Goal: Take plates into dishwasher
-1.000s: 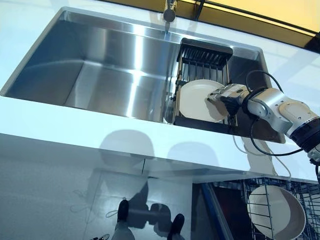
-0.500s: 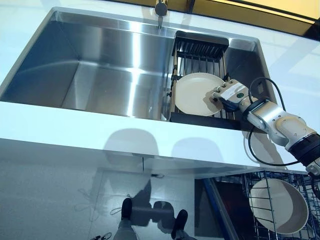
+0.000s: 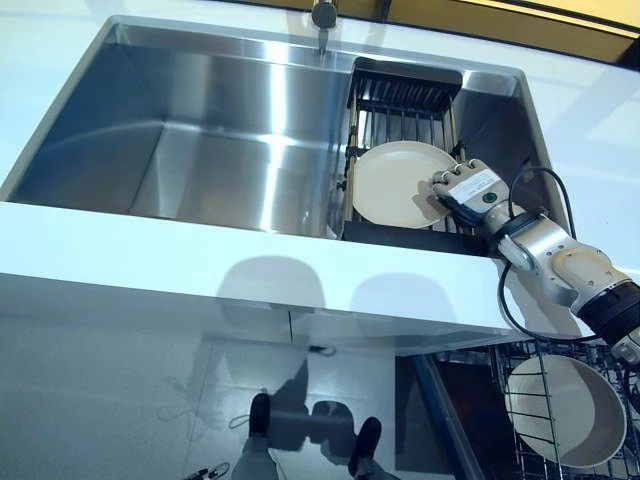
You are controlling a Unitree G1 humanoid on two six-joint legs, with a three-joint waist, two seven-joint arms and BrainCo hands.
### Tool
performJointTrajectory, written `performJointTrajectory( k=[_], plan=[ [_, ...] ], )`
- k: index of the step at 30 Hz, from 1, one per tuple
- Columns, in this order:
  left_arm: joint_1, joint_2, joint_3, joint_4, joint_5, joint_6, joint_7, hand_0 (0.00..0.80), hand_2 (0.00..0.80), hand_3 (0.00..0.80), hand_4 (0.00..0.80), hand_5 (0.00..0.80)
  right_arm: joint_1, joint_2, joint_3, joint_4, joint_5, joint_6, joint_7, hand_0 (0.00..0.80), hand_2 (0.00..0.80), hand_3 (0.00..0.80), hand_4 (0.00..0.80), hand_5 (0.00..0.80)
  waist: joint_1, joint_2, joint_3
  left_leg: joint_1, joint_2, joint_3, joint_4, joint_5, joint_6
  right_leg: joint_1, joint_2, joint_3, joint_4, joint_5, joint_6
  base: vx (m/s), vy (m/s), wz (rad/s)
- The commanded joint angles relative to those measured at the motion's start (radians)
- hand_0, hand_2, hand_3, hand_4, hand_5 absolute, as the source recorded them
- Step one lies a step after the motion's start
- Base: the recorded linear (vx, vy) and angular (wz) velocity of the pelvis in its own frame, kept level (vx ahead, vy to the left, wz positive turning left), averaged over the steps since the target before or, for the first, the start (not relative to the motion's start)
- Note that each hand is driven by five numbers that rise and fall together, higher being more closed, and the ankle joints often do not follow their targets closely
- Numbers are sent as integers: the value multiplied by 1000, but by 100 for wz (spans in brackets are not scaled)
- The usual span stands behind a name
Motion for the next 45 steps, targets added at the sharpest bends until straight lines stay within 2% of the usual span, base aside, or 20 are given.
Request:
performJointTrajectory(
  k=[1,2,7,14,23,32,42,45],
  plan=[
    [10,-7,-18,26,-17,-1,8,0,0,0,0,0,-16,-48,-56,77,76,93,-16,800,800,800,800,800,5,-21,-51,-14,-59,15,-29,-35,44,-28,-27,23,2,50,103,0,0,0],
    [13,-9,-17,27,-16,-1,11,0,0,0,0,0,-15,-54,-58,72,81,93,-10,800,800,800,800,800,4,-22,-58,-13,-59,16,-29,-35,44,-26,-27,24,2,51,104,0,0,0],
    [17,-10,-7,30,-8,0,8,0,0,0,0,0,22,-45,-111,74,337,125,51,800,800,800,800,800,-1,-26,-68,-6,-58,17,-29,-36,43,-21,-26,25,0,52,104,0,0,0],
    [24,-9,-4,40,1,-9,-3,0,0,0,0,0,1,-22,-148,110,471,109,69,800,800,800,800,800,3,-30,-80,12,-58,23,-29,-42,42,-2,-27,20,-2,51,101,0,0,0],
    [37,-8,4,45,20,-9,7,0,0,0,0,0,-21,-33,-191,104,521,108,58,800,800,800,800,800,1,-46,-119,43,-53,27,-29,-51,40,28,-28,20,-3,46,105,4,-1,0],
    [55,-9,21,46,49,0,16,0,0,0,0,0,-28,-68,-188,78,464,101,85,800,800,800,800,800,2,-61,-157,73,-48,31,-29,-58,39,58,-26,21,-3,38,106,42,-16,-1],
    [63,-4,41,65,100,-18,18,0,0,0,0,0,1,-82,-232,51,533,161,90,800,800,800,800,800,-10,-74,-191,90,-38,40,-29,-64,35,70,-14,33,-3,29,105,1,-12,-1],
    [61,-4,44,68,115,-21,20,0,0,0,0,0,31,-90,-272,50,609,185,106,800,800,800,800,800,-26,-77,-207,102,-31,53,-29,-69,31,74,-9,45,-3,26,105,0,-2,-17]
  ],
)
